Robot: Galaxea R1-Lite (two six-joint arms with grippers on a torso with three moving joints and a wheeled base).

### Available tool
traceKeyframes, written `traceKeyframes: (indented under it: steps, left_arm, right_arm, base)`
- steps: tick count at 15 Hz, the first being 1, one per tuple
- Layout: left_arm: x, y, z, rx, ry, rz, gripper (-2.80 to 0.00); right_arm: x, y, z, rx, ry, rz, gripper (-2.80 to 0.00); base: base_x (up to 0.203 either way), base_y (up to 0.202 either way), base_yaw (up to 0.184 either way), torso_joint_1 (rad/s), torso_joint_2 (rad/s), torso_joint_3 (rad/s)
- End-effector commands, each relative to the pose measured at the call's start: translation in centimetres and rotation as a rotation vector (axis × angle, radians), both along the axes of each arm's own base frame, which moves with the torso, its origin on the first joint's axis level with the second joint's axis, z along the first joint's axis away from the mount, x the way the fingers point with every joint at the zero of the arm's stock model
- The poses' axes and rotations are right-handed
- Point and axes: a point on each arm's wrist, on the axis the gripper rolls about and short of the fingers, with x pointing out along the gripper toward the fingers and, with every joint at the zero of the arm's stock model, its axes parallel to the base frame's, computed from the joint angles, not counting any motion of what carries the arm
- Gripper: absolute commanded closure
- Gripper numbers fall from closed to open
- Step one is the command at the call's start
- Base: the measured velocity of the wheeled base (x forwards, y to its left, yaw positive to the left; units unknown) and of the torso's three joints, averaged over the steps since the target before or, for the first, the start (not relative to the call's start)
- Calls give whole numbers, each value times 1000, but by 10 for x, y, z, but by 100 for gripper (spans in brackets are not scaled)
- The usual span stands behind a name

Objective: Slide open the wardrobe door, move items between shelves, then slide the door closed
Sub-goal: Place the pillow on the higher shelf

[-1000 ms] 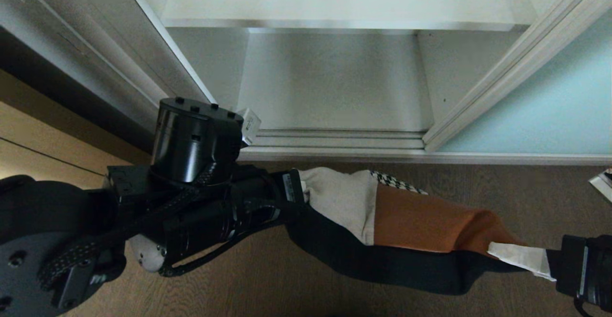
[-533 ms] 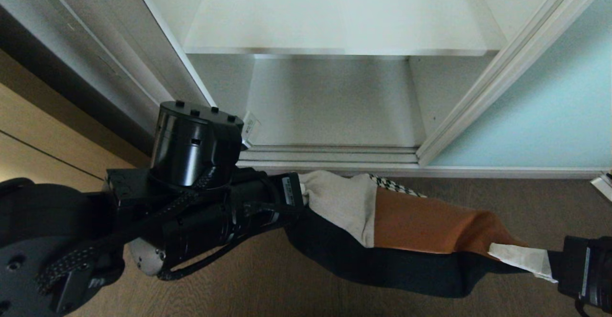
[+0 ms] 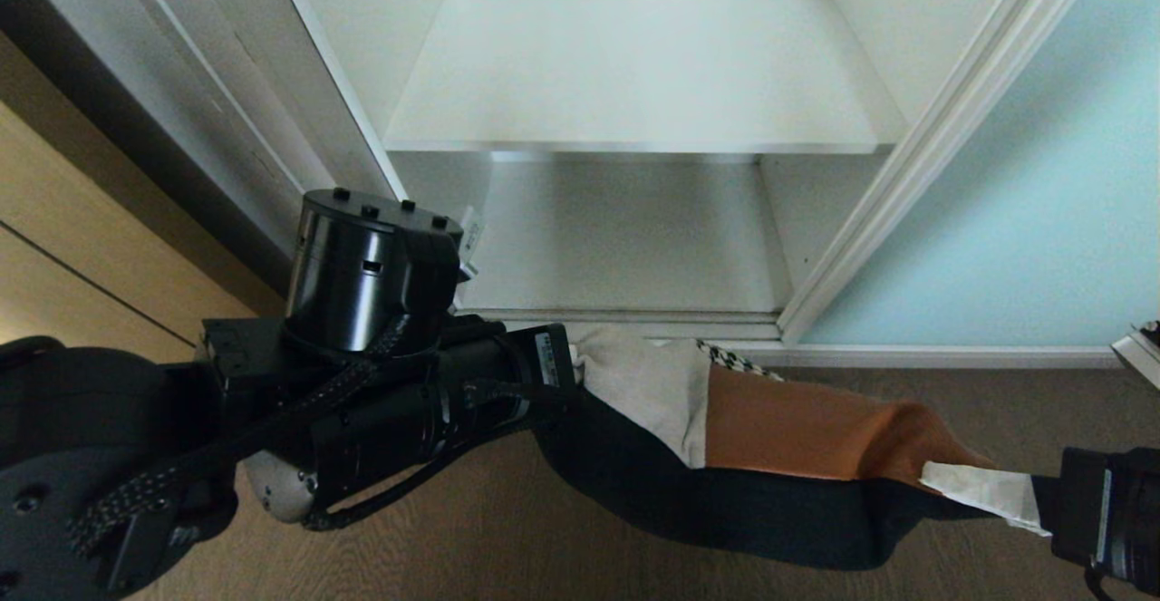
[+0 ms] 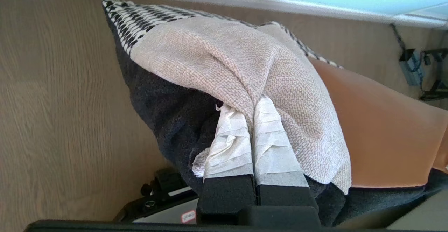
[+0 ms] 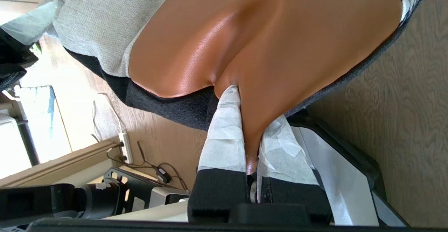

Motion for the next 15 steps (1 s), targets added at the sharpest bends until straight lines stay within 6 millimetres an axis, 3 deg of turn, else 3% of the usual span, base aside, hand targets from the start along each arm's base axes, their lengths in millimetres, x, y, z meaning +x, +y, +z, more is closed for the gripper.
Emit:
traceKeyframes:
  steps: [1, 15]
  left_arm:
    - [1, -1, 0, -2, 1, 3, 0]
    - [0, 0, 0, -5, -2, 3, 0]
  right_arm:
    - [1, 1, 0, 1, 2, -1, 0]
    - [6, 4, 8, 13, -12, -4, 0]
  base:
    - [0, 0, 0, 2, 7, 198]
    - [0, 0, 0, 2, 2, 202]
